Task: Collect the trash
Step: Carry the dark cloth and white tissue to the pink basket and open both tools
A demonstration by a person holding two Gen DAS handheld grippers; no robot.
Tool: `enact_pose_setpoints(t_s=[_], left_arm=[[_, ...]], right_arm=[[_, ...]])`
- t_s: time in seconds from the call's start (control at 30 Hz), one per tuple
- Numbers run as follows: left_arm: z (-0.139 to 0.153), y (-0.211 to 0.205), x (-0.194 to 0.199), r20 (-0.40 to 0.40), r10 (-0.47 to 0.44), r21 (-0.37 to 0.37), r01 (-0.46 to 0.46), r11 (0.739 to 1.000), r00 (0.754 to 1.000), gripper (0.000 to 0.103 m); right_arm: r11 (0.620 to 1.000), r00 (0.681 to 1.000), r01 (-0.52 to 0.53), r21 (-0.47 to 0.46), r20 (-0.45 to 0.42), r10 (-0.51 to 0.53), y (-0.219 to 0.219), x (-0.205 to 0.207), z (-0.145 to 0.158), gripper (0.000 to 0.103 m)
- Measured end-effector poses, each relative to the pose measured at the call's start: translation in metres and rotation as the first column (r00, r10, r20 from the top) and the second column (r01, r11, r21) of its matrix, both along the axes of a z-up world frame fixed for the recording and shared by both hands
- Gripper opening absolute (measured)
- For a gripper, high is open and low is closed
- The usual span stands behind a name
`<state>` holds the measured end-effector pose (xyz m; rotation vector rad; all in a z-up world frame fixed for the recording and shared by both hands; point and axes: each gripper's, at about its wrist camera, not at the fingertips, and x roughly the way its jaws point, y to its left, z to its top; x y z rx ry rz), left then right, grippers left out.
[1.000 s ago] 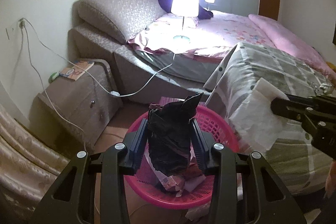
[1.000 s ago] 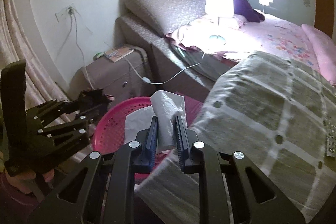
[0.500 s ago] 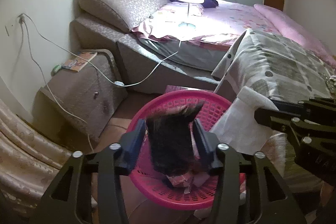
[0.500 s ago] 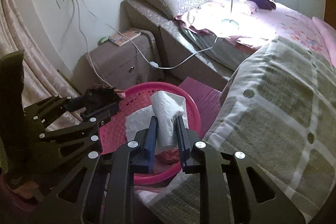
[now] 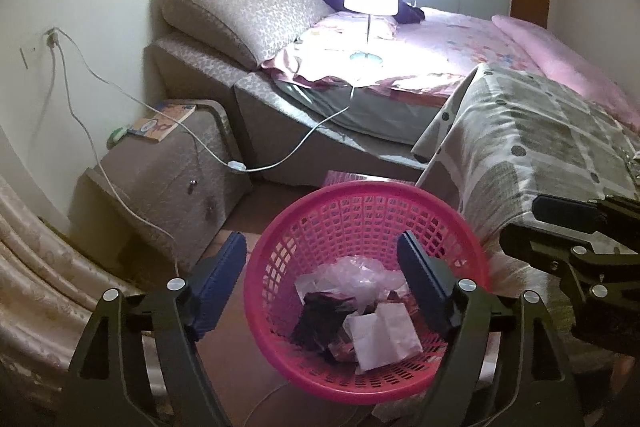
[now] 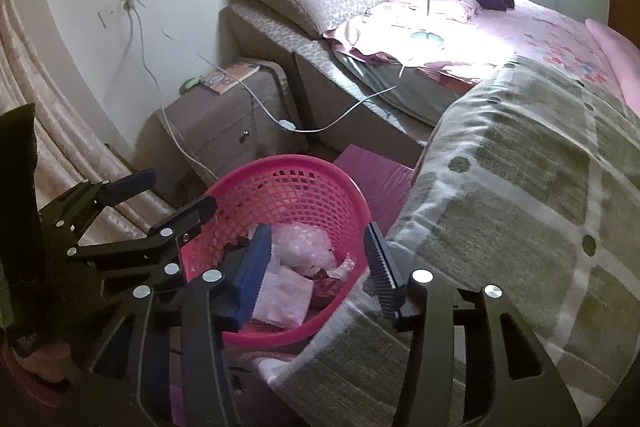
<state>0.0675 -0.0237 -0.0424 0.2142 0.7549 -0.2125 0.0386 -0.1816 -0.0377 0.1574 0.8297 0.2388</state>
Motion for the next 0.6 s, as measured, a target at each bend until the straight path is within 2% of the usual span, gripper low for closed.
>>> enact_pose_setpoints(t_s=[0.23, 0.47, 0.6], left_arm=[[0.005, -0.009, -0.008, 0.028, -0.028, -0.007, 0.029, 1.0, 0.999, 0.079], [0.008, -0.023, -0.019, 0.04, -0.078, -0.019, 0.079, 0.997, 0.996, 0.079], [0.009, -0.034, -0.024, 0.03, -0.12, -0.037, 0.121, 0.992, 0.992, 0.079]], right_arm=[[0.998, 0.997, 0.061, -0.009, 0.038, -0.061, -0.023, -0.02, 0.004, 0.059], [0.987, 0.986, 0.156, -0.023, 0.065, -0.155, -0.059, -0.044, 0.004, 0.06], [0.97, 0.969, 0.239, -0.037, 0.077, -0.236, -0.091, -0.066, 0.003, 0.06]])
